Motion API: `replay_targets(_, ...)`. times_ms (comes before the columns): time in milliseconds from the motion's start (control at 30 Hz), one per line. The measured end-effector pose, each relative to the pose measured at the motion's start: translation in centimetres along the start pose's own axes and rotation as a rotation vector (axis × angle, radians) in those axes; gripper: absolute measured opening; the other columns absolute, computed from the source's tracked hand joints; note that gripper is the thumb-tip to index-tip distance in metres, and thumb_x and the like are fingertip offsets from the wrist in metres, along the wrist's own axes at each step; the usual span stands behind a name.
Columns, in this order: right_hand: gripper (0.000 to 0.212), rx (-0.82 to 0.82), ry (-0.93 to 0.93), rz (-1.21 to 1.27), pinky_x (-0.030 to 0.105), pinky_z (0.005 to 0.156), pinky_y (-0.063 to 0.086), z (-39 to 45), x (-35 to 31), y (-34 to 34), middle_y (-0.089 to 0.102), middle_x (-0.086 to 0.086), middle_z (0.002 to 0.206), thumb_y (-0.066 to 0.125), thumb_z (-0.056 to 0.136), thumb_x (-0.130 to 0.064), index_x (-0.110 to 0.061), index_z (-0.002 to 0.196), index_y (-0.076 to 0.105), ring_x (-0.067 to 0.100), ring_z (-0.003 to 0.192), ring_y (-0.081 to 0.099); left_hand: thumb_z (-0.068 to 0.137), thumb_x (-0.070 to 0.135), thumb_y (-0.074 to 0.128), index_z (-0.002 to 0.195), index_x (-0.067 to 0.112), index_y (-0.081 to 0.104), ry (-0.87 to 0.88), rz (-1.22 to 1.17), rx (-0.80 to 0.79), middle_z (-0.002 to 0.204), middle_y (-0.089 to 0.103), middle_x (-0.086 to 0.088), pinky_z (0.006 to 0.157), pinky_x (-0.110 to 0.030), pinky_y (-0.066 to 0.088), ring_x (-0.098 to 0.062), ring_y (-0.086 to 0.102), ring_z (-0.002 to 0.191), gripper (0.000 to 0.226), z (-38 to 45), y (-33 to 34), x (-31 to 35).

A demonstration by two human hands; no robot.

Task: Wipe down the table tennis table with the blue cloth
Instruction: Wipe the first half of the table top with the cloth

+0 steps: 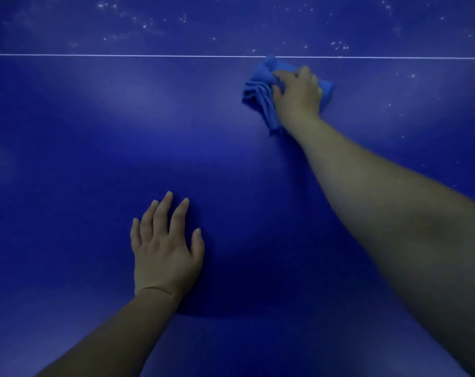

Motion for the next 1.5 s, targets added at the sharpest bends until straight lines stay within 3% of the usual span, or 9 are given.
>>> replay_targets(100, 0.035, 0.010, 0.061, -0.055, 0.038, 0.099, 0.035, 3.4, 4.4, -2.0, 0.048, 0.012, 0.129, 0.046, 0.095, -0.036, -0.032, 0.128, 0.057, 0.032, 0.121, 0.045, 0.089, 0.052, 0.027, 0.146, 0.025, 0.037, 0.005, -0.008, 0.002, 0.158, 0.023, 0.002, 0.121, -0.048, 0.005, -0.021, 0.014, 0.147, 0.064, -0.1, 0.0, 0.0)
replay_targets(300, 0.031, 0.379, 0.723, -0.026, 0.040, 0.096, 0.032, -5.7, 16.2, -8.1, 0.048, 0.012, 0.128, 0.046, 0.095, -0.030, -0.026, 0.123, 0.059, 0.034, 0.117, 0.046, 0.089, 0.049, 0.031, 0.147, 0.024, 0.037, 0.000, -0.039, -0.011, 0.159, 0.022, 0.002, 0.121, -0.048, 0.004, -0.020, 0.012, 0.148, 0.064, -0.1, -0.2, 0.2)
replay_targets(500, 0.035, 0.168, 0.196, -0.067, 0.043, 0.095, 0.034, -6.7, 9.3, -5.4, 0.049, 0.014, 0.121, 0.051, 0.094, -0.031, -0.026, 0.128, 0.057, 0.035, 0.113, 0.045, 0.096, 0.042, 0.041, 0.148, 0.024, 0.037, -0.019, -0.046, -0.028, 0.160, 0.020, 0.002, 0.122, -0.046, 0.002, -0.019, 0.008, 0.149, 0.055, -0.2, -0.2, 0.2)
replay_targets(733, 0.034, 0.378, 0.696, -0.056, 0.042, 0.096, 0.033, -11.6, 18.1, -10.7, 0.047, 0.014, 0.126, 0.048, 0.095, -0.031, -0.027, 0.129, 0.056, 0.036, 0.115, 0.045, 0.095, 0.039, 0.047, 0.148, 0.025, 0.036, -0.015, -0.040, -0.021, 0.160, 0.019, 0.002, 0.121, -0.046, 0.002, -0.019, 0.009, 0.148, 0.056, -0.2, 0.0, 0.0)
replay_targets(967, 0.035, 0.131, 0.089, -0.036, 0.043, 0.085, 0.037, -16.7, 6.5, -6.1, 0.052, 0.012, 0.108, 0.058, 0.090, -0.024, -0.022, 0.125, 0.062, 0.033, 0.101, 0.049, 0.096, 0.043, 0.040, 0.148, 0.025, 0.035, -0.015, -0.032, -0.016, 0.161, 0.018, 0.002, 0.121, -0.048, 0.002, -0.019, 0.007, 0.148, 0.055, -0.2, 0.0, 0.0)
replay_targets(1100, 0.036, 0.268, 0.395, -0.089, 0.044, 0.087, 0.037, -16.5, 15.6, -10.8, 0.051, 0.017, 0.117, 0.055, 0.093, -0.025, -0.020, 0.128, 0.059, 0.036, 0.106, 0.049, 0.095, 0.044, 0.040, 0.147, 0.026, 0.034, -0.022, -0.040, -0.019, 0.160, 0.018, 0.003, 0.121, -0.047, 0.002, -0.019, 0.008, 0.148, 0.055, -0.2, 0.0, 0.0)
replay_targets(1200, 0.033, 0.361, 0.581, -0.067, 0.044, 0.081, 0.038, -21.1, 16.3, -11.6, 0.052, 0.017, 0.112, 0.058, 0.091, -0.022, -0.019, 0.123, 0.061, 0.037, 0.102, 0.050, 0.096, 0.038, 0.046, 0.148, 0.025, 0.035, -0.027, -0.040, -0.020, 0.160, 0.019, 0.001, 0.121, -0.048, 0.003, -0.020, 0.008, 0.148, 0.055, -0.2, 0.1, -0.1)
replay_targets(1400, 0.031, 0.110, 0.113, -0.066, 0.044, 0.077, 0.040, -22.2, 7.1, -7.3, 0.055, 0.013, 0.102, 0.062, 0.087, -0.023, -0.018, 0.118, 0.064, 0.035, 0.094, 0.052, 0.096, 0.037, 0.048, 0.147, 0.022, 0.036, -0.021, -0.028, -0.010, 0.160, 0.020, -0.001, 0.121, -0.049, 0.004, -0.023, 0.011, 0.148, 0.055, -0.3, -0.1, 0.0)
replay_targets(1500, 0.033, 0.127, 0.205, -0.168, 0.045, 0.084, 0.039, -19.5, 12.6, -9.8, 0.052, 0.019, 0.113, 0.056, 0.092, -0.026, -0.018, 0.123, 0.060, 0.038, 0.104, 0.050, 0.096, 0.037, 0.048, 0.147, 0.023, 0.036, -0.017, -0.032, -0.003, 0.160, 0.021, -0.001, 0.121, -0.050, 0.004, -0.023, 0.011, 0.148, 0.055, -0.2, 0.0, 0.0)
Point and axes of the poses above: each hand's wrist, its own z-axis towards the middle knuckle, its own y-axis out of the palm, x = y × z, the point moved 10 cm from there along z, towards the middle knuckle
